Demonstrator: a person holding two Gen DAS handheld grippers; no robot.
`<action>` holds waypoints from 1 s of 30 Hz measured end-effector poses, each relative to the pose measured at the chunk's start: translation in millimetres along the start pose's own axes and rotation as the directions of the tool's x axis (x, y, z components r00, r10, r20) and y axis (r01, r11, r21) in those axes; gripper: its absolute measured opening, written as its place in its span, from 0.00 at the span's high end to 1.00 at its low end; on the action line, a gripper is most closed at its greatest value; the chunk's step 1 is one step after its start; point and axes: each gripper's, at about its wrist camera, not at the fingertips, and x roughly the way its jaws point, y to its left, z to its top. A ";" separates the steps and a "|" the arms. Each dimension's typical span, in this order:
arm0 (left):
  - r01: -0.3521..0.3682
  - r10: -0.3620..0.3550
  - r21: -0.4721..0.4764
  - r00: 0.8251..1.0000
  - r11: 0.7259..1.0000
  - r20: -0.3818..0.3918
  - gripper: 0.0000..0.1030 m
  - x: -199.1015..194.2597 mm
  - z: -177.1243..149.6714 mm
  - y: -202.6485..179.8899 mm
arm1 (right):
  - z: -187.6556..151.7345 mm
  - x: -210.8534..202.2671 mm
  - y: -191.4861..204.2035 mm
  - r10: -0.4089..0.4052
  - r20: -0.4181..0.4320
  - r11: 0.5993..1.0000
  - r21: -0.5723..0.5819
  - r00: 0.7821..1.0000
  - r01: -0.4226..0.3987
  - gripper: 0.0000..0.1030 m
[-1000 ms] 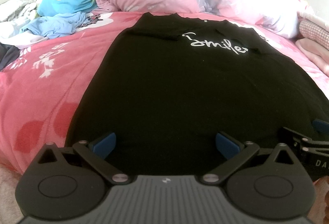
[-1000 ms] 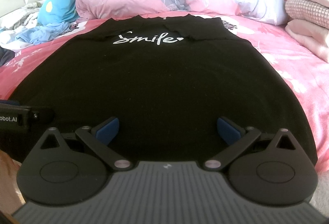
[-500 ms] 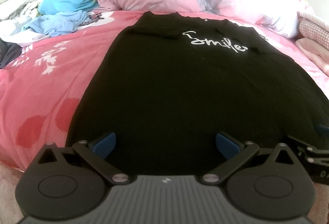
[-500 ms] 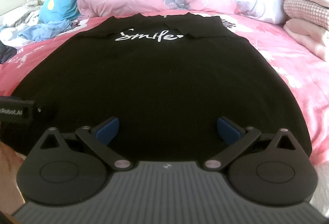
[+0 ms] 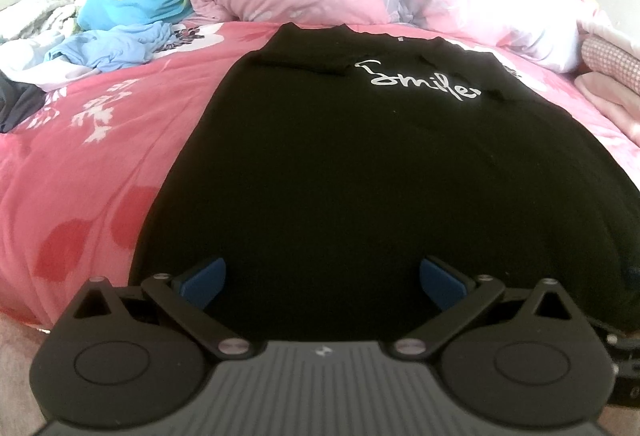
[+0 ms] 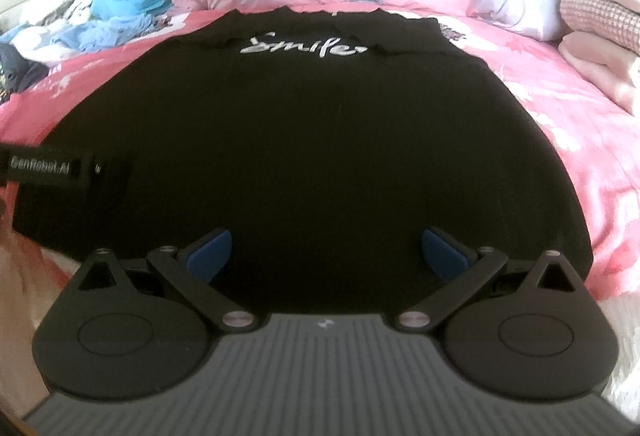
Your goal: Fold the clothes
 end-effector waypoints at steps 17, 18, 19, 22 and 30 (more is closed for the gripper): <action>-0.010 0.010 -0.007 1.000 1.000 -0.018 0.00 -0.5 0.3 -2.3 | 7.5 -17.8 0.9 0.059 0.073 0.998 -0.019 0.996 -0.058 0.02; -0.011 0.010 -0.005 1.000 1.000 -0.018 0.00 -0.4 0.0 -2.5 | 9.4 -17.3 1.2 0.063 0.078 0.998 -0.024 0.995 -0.062 0.02; -0.011 0.011 -0.002 1.000 1.000 -0.017 0.00 -0.3 -0.3 -2.6 | 11.5 -16.6 1.8 0.067 0.083 0.997 -0.030 0.994 -0.064 0.02; -0.010 0.010 0.010 1.000 1.000 -0.012 0.00 -0.4 -1.8 -2.6 | 19.3 -13.3 5.0 0.070 0.106 0.996 -0.059 0.992 -0.064 0.02; -0.013 0.013 0.016 1.000 1.000 0.000 0.00 0.2 -4.5 -3.0 | 29.4 3.2 18.4 0.092 0.129 0.993 -0.091 0.987 -0.081 0.06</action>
